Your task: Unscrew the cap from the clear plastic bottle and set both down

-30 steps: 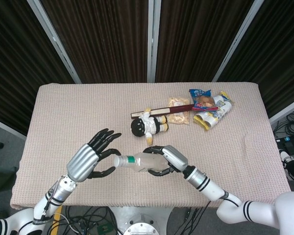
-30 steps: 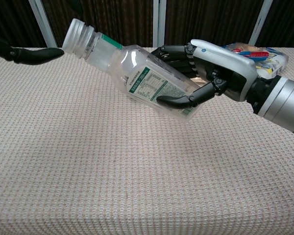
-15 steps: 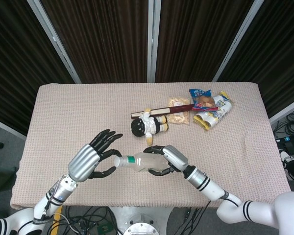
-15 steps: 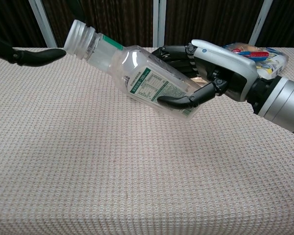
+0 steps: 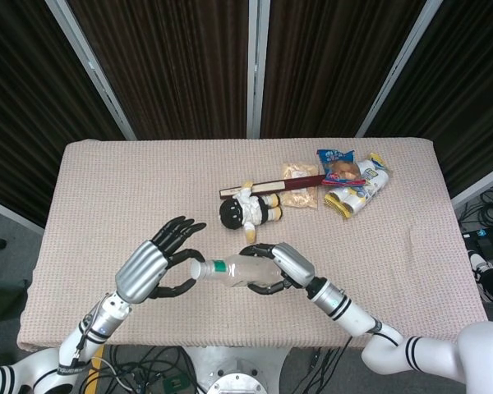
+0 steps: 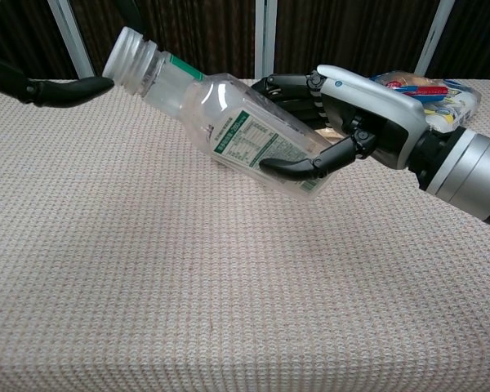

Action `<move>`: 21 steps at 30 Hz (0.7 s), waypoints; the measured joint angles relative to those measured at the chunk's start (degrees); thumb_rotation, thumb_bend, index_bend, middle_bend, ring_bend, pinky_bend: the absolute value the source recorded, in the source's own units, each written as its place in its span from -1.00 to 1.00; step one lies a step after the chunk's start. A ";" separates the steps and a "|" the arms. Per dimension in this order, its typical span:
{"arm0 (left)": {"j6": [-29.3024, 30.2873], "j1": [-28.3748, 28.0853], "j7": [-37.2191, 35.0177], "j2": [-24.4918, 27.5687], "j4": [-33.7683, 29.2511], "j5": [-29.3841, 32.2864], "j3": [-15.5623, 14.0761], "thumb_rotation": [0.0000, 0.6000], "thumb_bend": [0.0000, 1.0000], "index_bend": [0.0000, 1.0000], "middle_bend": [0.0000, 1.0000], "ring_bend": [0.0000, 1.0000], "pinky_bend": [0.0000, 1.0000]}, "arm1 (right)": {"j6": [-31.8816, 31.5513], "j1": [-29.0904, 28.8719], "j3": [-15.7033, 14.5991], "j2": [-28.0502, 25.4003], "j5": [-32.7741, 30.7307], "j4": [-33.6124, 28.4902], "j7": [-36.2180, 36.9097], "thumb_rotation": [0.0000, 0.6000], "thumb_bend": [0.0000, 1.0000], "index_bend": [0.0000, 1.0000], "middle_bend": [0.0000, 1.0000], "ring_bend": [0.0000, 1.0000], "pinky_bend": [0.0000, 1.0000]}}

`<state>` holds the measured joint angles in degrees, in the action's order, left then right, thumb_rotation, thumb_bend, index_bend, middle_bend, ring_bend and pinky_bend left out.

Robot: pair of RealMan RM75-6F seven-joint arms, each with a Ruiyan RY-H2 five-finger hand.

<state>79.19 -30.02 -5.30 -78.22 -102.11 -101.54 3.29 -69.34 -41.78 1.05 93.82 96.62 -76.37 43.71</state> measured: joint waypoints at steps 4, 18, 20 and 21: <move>0.12 0.03 -0.61 -0.07 0.20 0.15 0.01 1.00 -0.31 -0.07 -0.91 -0.97 -1.00 | -0.12 0.11 -0.04 -0.01 -0.07 0.16 0.00 1.00 0.08 0.17 0.02 -0.28 -0.01; 1.96 1.63 -0.60 2.50 2.08 1.51 0.25 1.00 -0.30 -0.07 -0.91 -0.97 -1.00 | -0.17 1.01 -1.08 -2.87 -0.10 0.11 -2.23 1.00 0.08 0.17 0.02 -0.28 -0.01; 1.75 2.32 0.37 3.13 3.23 2.93 -0.03 1.00 -0.30 -0.07 -0.91 -0.97 -1.00 | -0.17 1.40 -1.27 -4.28 -0.32 -0.10 -3.39 1.00 0.08 0.17 0.02 -0.28 -0.01; 1.44 2.59 1.09 3.35 3.75 3.70 -0.21 1.00 -0.30 -0.07 -0.91 -0.97 -1.00 | -0.12 1.54 -1.34 -4.92 -0.43 -0.22 -4.02 1.00 0.08 0.17 0.02 -0.28 -0.01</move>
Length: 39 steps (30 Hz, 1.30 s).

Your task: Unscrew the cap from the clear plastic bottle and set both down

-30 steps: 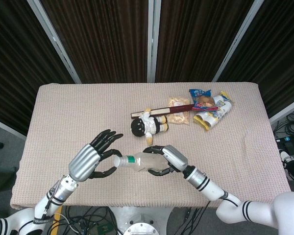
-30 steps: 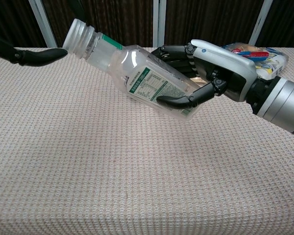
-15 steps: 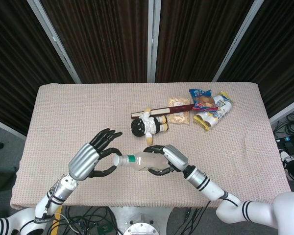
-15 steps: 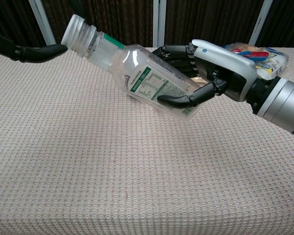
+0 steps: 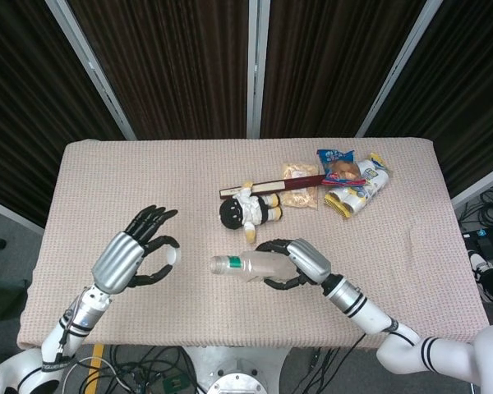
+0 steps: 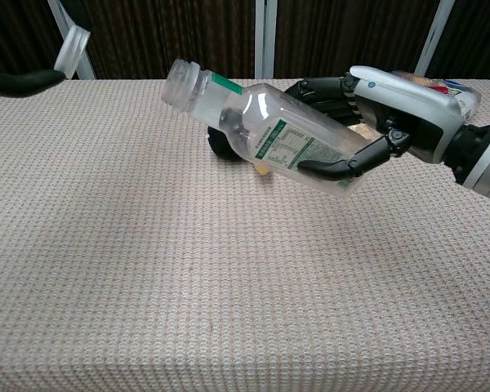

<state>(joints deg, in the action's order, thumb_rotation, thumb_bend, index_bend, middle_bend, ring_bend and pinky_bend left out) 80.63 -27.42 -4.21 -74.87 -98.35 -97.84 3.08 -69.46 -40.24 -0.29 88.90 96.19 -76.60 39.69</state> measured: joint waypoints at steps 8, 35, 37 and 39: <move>-8.31 1.14 9.29 -0.20 3.95 9.23 -1.61 1.00 -0.30 -0.08 -0.91 -0.97 -1.00 | 0.52 1.67 -0.24 -6.58 -1.66 -3.22 -5.87 1.00 0.08 0.17 0.02 -0.28 -0.01; -8.03 3.07 14.38 -3.84 6.05 16.56 0.97 1.00 -0.59 -0.67 -0.91 -0.97 -1.00 | 11.52 1.87 0.29 -2.45 -8.08 -4.36 -26.73 1.00 -0.14 -0.76 -0.55 -0.81 -0.49; -6.30 3.80 13.73 -2.90 5.36 15.77 1.12 1.00 -0.59 -0.67 -0.91 -0.97 -1.00 | 13.07 1.66 0.39 -1.65 -9.17 -4.42 -28.24 1.00 -0.27 -0.95 -0.72 -0.94 -0.64; -4.25 4.83 13.11 -1.93 4.56 14.79 1.10 1.00 -0.59 -0.67 -0.91 -0.97 -1.00 | 14.27 1.55 0.43 -1.30 -10.22 -5.03 -29.47 1.00 -0.34 -1.00 -0.86 -1.00 -0.80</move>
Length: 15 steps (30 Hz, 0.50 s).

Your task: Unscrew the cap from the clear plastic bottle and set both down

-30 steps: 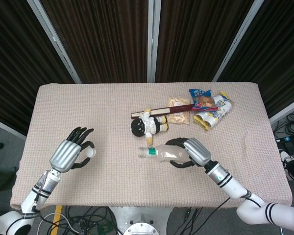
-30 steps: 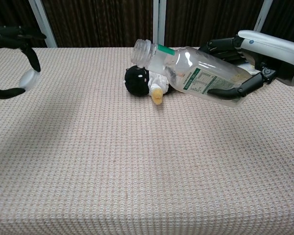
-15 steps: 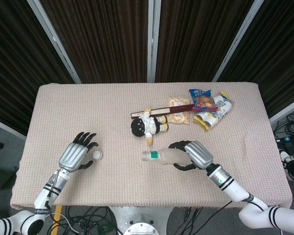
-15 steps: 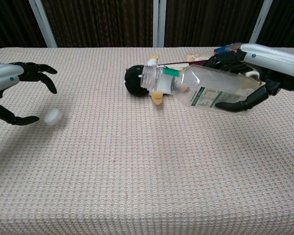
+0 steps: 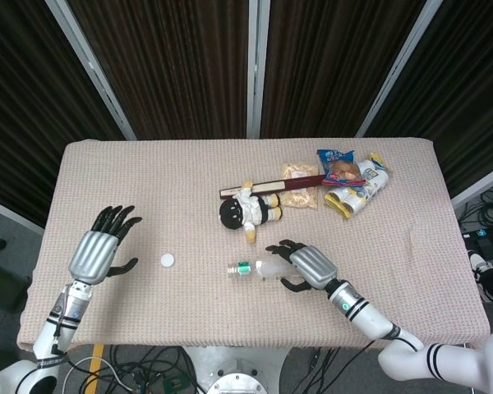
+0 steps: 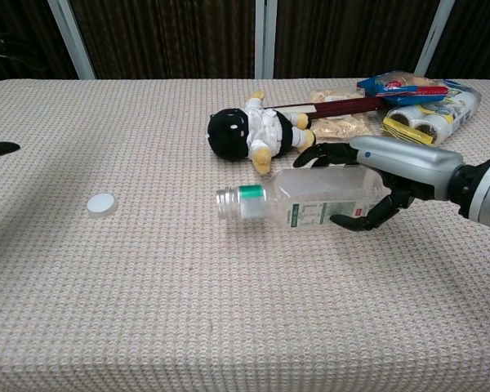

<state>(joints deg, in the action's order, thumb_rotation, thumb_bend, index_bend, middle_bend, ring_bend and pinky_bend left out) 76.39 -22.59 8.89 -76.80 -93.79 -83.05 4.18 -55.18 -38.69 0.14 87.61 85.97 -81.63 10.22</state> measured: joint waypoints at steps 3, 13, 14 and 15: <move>2.72 1.64 -0.69 1.48 -1.06 -1.05 -0.09 1.00 -0.61 -0.67 -0.91 -0.97 -1.00 | -0.48 0.32 0.06 -0.49 -0.05 -1.39 -0.75 1.00 -0.35 -1.00 -0.97 -1.00 -0.92; 8.58 7.77 -5.01 6.72 0.11 -0.27 -0.74 1.00 -0.62 -0.67 -0.91 -0.97 -1.00 | -12.75 5.95 0.44 -11.25 2.40 -7.54 -1.11 1.00 -0.35 -1.00 -0.87 -1.00 -0.93; 9.02 8.69 -5.73 7.06 0.98 0.29 -0.88 1.00 -0.63 -0.67 -0.91 -0.97 -1.00 | -14.64 7.22 0.44 -13.17 2.46 -8.28 -1.43 1.00 -0.35 -1.00 -0.84 -1.00 -0.93; 9.37 9.43 -6.26 7.29 1.62 0.82 -0.99 1.00 -0.63 -0.67 -0.91 -0.97 -1.00 | -16.03 8.23 0.41 -14.61 2.48 -8.85 -1.65 1.00 -0.35 -1.00 -0.80 -1.00 -0.93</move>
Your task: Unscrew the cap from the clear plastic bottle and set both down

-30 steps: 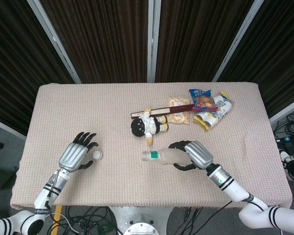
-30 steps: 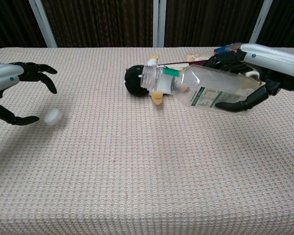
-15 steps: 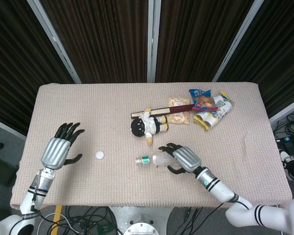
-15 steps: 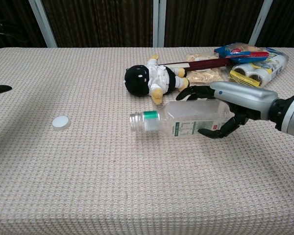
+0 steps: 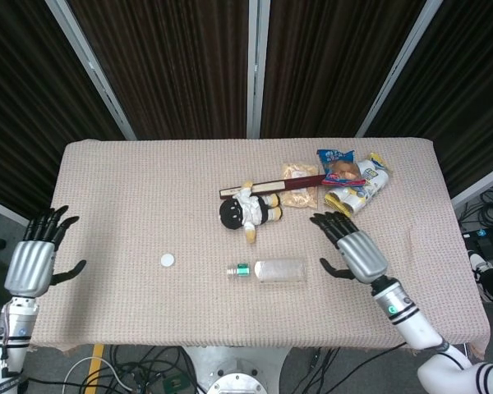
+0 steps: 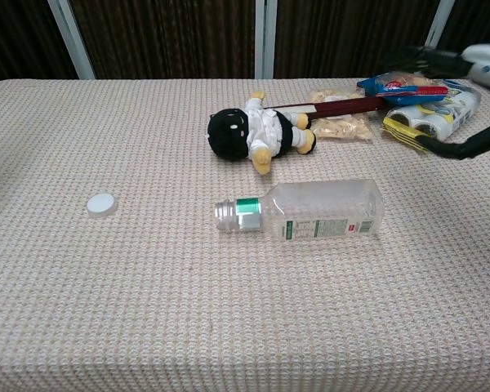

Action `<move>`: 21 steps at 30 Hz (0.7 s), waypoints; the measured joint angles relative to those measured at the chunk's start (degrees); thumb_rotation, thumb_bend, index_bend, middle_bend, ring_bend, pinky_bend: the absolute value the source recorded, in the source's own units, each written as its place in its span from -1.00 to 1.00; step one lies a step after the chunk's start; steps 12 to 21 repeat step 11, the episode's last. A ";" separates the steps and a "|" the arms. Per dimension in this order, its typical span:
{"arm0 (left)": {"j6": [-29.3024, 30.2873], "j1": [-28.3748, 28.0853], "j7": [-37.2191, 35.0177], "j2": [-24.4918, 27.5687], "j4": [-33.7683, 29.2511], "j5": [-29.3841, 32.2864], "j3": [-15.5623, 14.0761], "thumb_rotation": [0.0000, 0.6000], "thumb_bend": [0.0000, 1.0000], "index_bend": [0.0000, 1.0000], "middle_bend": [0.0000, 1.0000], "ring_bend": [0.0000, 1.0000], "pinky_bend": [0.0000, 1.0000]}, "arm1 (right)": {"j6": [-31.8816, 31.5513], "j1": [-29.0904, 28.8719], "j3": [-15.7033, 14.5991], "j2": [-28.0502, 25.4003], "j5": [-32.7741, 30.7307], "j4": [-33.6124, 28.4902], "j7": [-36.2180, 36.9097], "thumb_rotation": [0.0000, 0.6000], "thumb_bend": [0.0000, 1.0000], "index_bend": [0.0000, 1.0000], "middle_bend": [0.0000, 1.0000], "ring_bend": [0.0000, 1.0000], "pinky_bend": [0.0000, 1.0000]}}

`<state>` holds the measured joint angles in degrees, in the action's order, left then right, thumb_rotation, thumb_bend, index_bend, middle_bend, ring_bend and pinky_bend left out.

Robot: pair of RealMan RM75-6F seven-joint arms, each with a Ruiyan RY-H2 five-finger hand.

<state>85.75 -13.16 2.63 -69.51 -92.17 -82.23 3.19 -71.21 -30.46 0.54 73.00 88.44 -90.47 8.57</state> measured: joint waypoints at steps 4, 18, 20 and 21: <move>1.57 3.48 -2.33 1.04 2.30 2.02 -0.76 1.00 -0.66 -0.66 -0.91 -0.97 -1.00 | -5.76 4.87 -0.38 -5.46 -0.12 -2.22 -1.15 1.00 -0.35 -1.00 -0.76 -1.00 -0.92; 6.75 9.96 -3.96 2.04 3.40 2.52 -2.95 1.00 -0.66 -0.66 -0.91 -0.97 -1.00 | -14.57 13.76 -2.07 -10.29 -0.47 -5.04 -1.79 1.00 -0.35 -1.00 -0.80 -1.00 -0.91; 6.75 9.96 -3.96 2.04 3.40 2.52 -2.95 1.00 -0.66 -0.66 -0.91 -0.97 -1.00 | -14.57 13.76 -2.07 -10.29 -0.47 -5.04 -1.79 1.00 -0.35 -1.00 -0.80 -1.00 -0.91; 6.75 9.96 -3.96 2.04 3.40 2.52 -2.95 1.00 -0.66 -0.66 -0.91 -0.97 -1.00 | -14.57 13.76 -2.07 -10.29 -0.47 -5.04 -1.79 1.00 -0.35 -1.00 -0.80 -1.00 -0.91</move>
